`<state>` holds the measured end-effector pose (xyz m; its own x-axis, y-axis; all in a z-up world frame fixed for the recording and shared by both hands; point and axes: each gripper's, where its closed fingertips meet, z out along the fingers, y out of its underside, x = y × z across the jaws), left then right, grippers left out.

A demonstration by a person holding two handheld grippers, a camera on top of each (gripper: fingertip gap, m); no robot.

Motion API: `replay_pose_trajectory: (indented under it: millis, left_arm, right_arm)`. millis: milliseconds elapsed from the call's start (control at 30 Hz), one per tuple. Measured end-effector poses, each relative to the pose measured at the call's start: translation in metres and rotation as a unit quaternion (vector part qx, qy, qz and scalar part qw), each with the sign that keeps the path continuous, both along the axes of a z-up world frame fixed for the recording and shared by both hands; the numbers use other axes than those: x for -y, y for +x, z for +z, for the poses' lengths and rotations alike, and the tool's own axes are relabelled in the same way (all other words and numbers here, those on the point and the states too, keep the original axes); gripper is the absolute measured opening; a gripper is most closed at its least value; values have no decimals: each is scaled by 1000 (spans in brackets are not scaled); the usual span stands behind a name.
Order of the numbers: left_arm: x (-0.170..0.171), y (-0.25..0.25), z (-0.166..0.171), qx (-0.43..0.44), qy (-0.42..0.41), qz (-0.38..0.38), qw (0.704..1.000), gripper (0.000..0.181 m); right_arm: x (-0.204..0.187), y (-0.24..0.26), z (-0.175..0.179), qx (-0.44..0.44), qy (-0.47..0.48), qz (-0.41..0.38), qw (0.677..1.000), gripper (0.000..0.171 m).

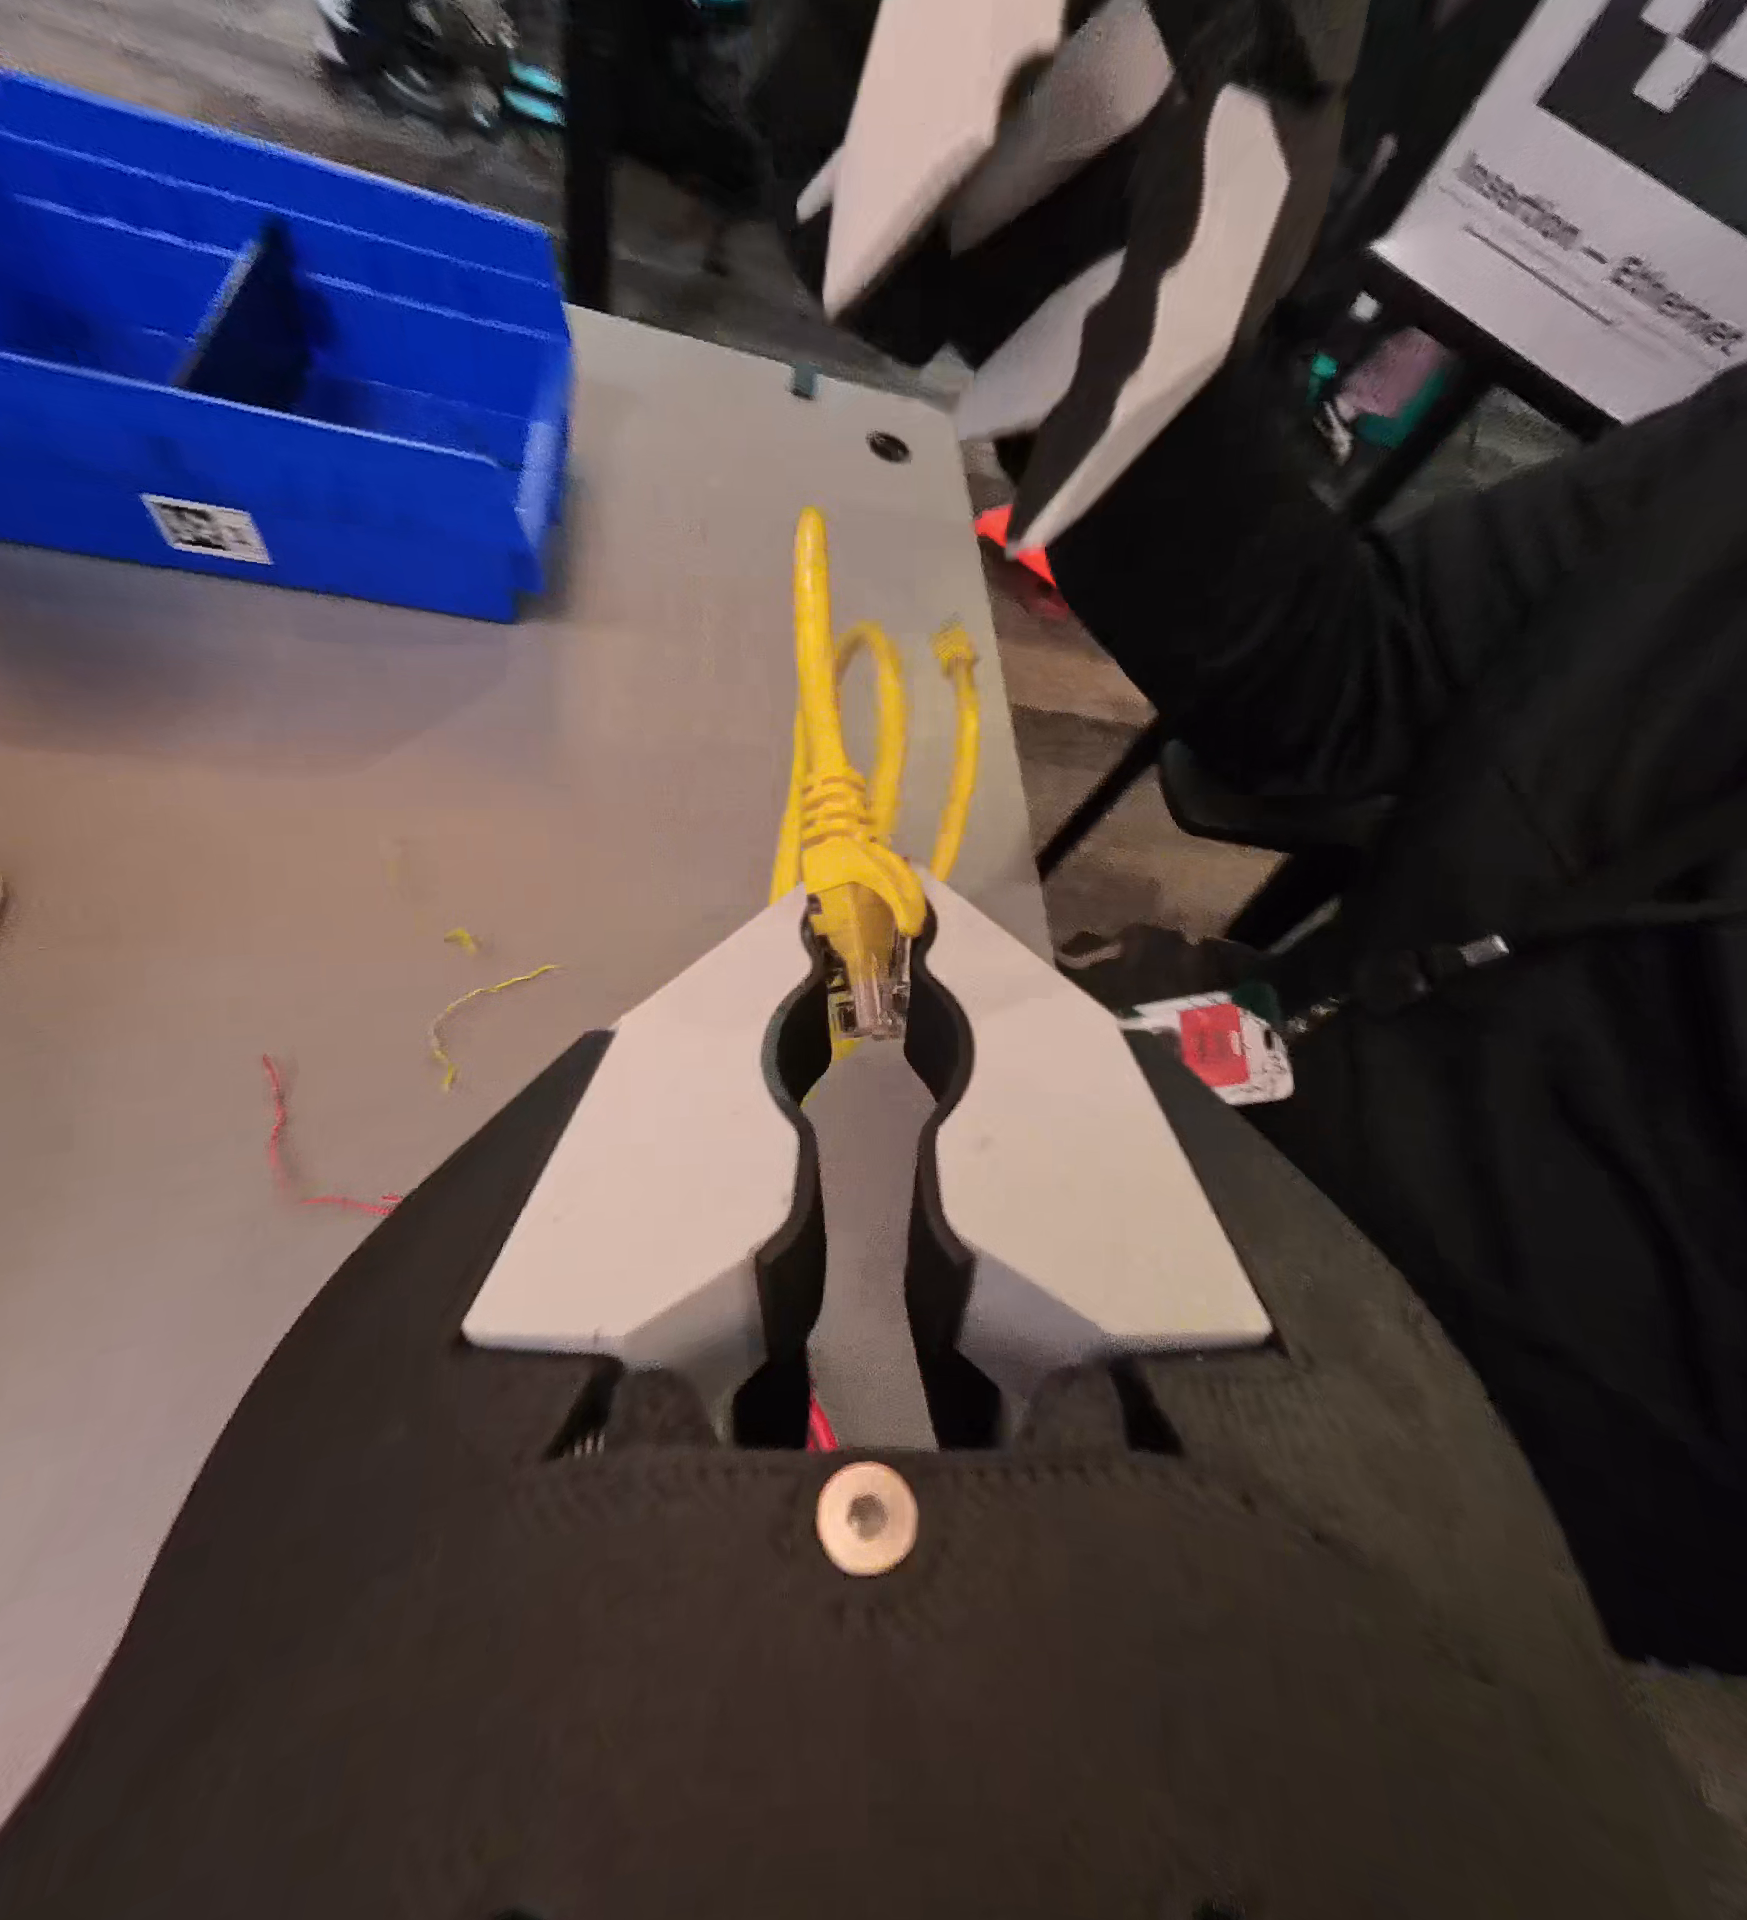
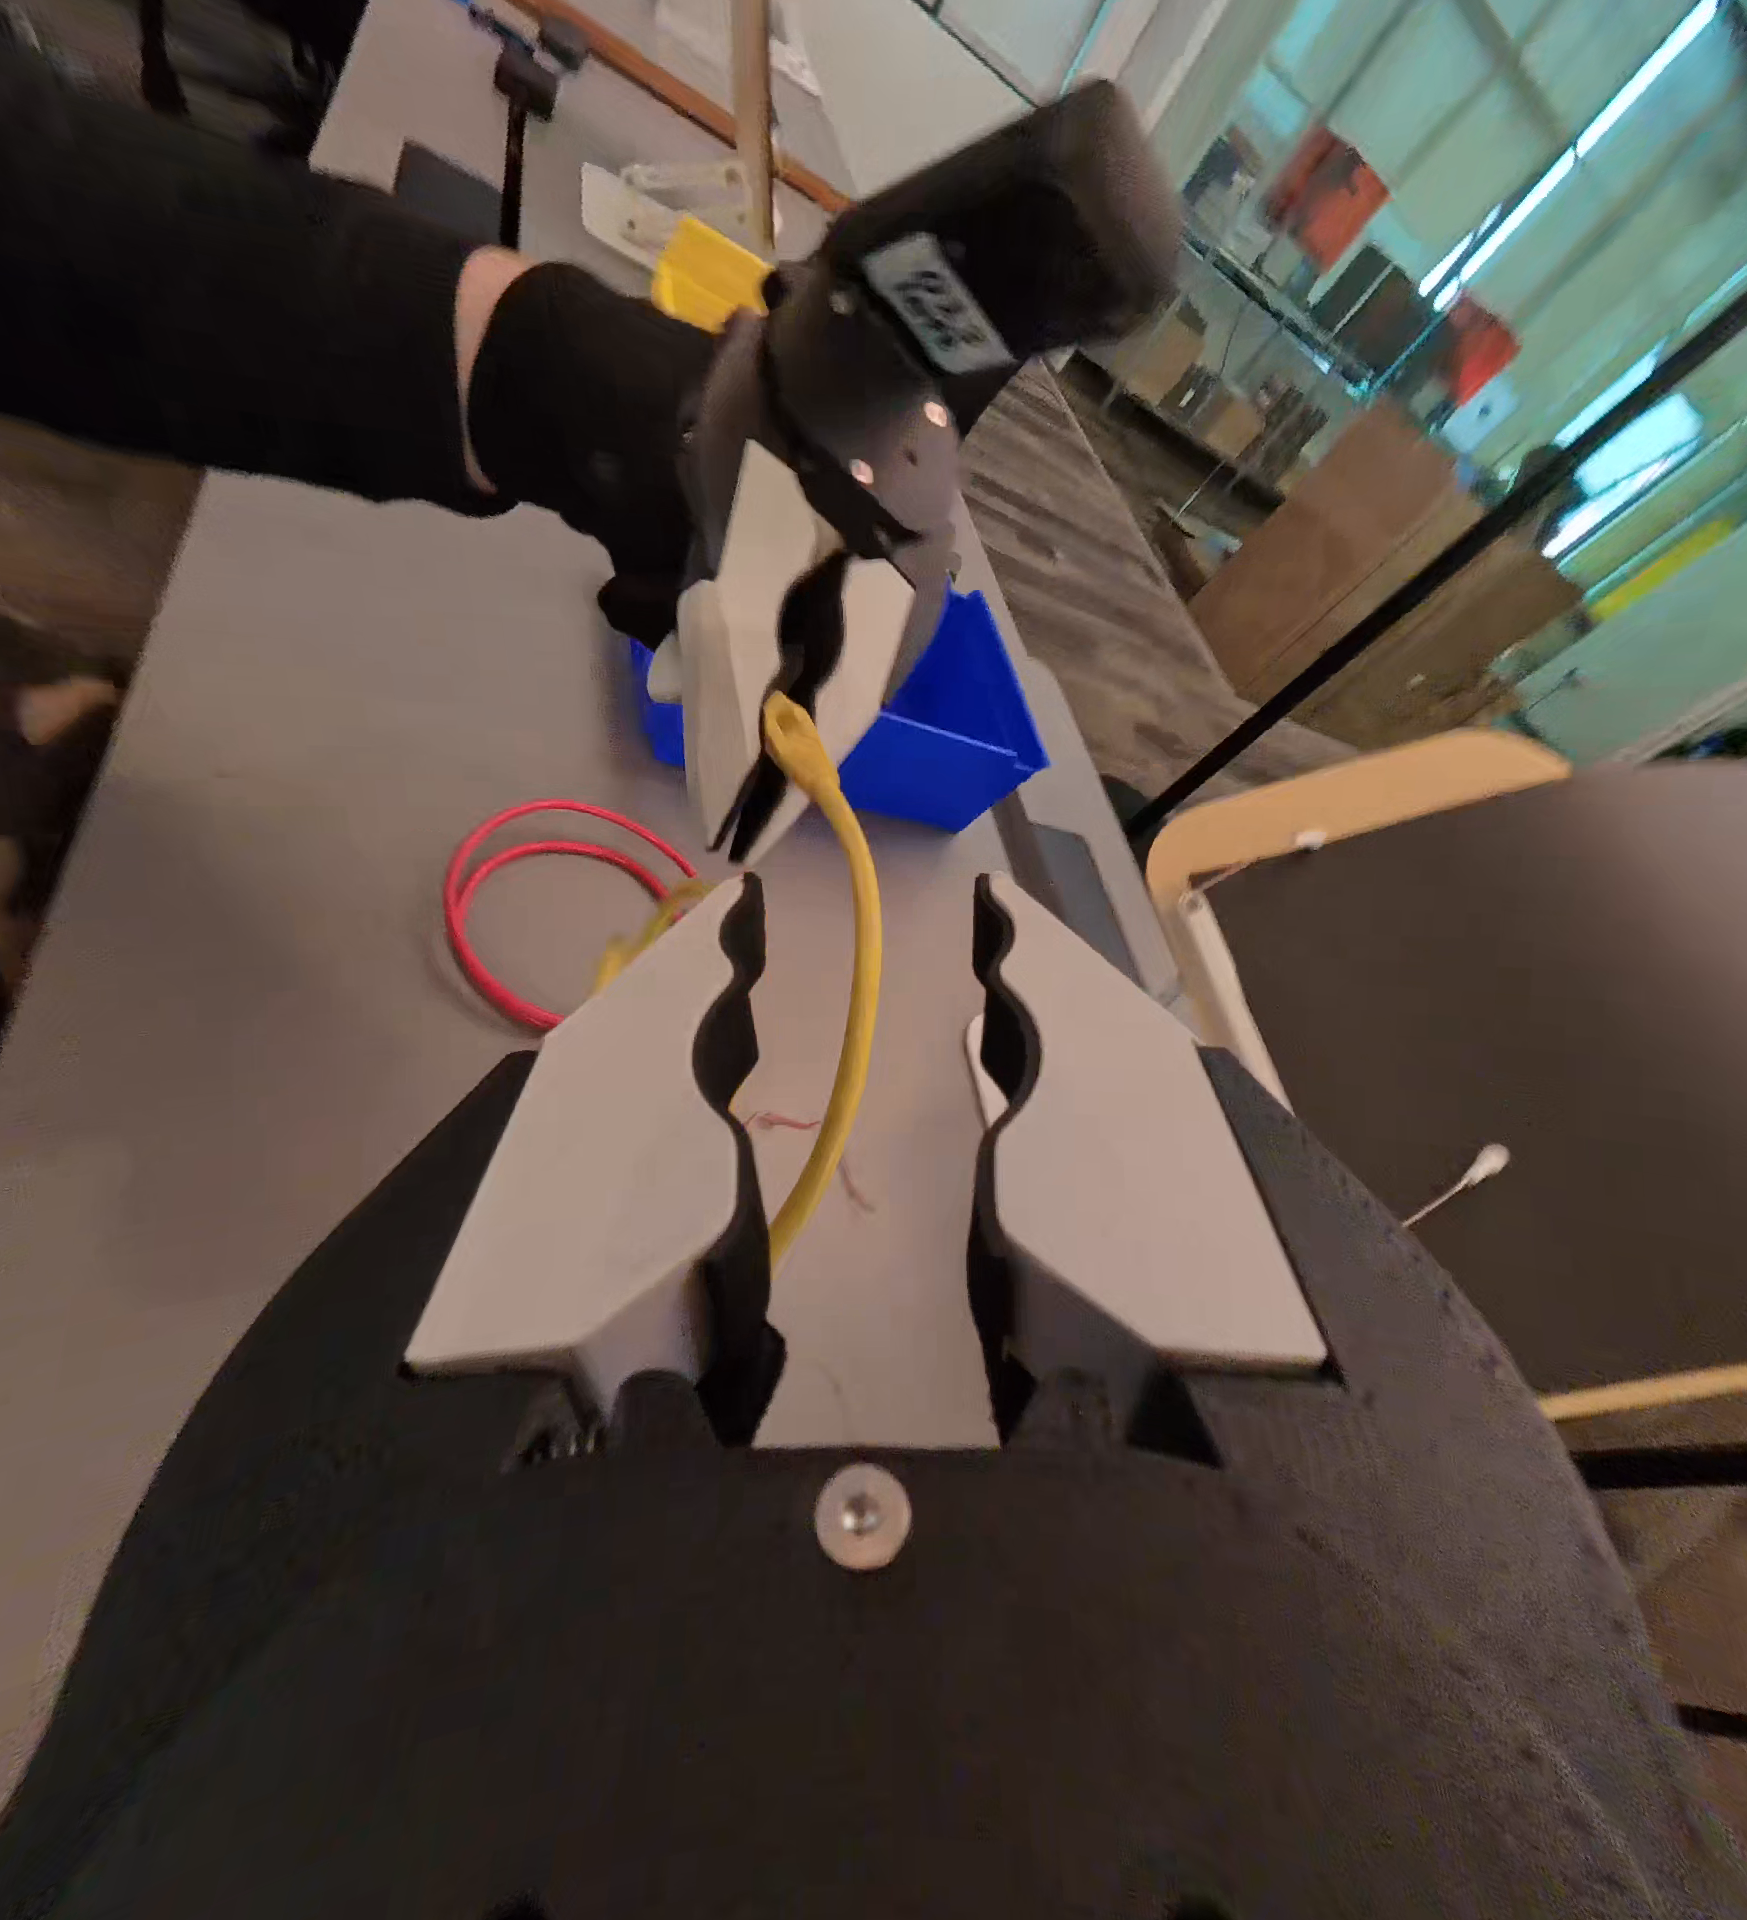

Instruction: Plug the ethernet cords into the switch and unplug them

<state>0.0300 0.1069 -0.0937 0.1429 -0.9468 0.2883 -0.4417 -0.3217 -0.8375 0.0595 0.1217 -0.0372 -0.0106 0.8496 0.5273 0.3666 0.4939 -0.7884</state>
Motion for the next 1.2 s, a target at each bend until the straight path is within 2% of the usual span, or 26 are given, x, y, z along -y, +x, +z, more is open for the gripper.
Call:
replay_pose_trajectory:
  millis: [100,300,400,500,700,867,967,1000,1067,1133,1200]
  left_arm:
    - [16,6,6,-13,-13,-55,998,4]
    - [40,5,19,-23,-8,-136,990,4]
    - [55,2,28,3,-14,-180,983,5]
    - [68,0,30,10,-20,-222,975,5]
    - [89,-4,44,78,-28,-290,953,6]
    - [72,1,41,102,-24,-249,963,8]
    - [46,-3,44,117,13,-165,979,15]
    - [29,-5,45,113,43,-111,986,17]
    - [17,-12,47,107,91,-58,988,17]
    - [7,-20,39,74,125,-12,989,17]
    - [1,-27,16,10,153,14,988,22]
  right_arm:
    - [11,-21,-5,15,70,4,997,30]
    - [33,-46,-9,-8,84,51,995,22]
    - [49,-51,-2,-34,80,82,993,10]
    - [60,-56,-1,-42,69,107,991,10]
    - [77,-61,10,-92,18,154,984,10]
    - [63,-56,5,-80,-11,134,988,10]
    - [46,-45,9,-89,-37,113,989,10]
    - [39,-41,7,-84,-42,101,990,10]
    - [26,-32,4,-78,-48,82,992,10]
    - [14,-23,3,-77,-61,66,993,10]
    - [3,-11,3,-74,-69,49,994,10]
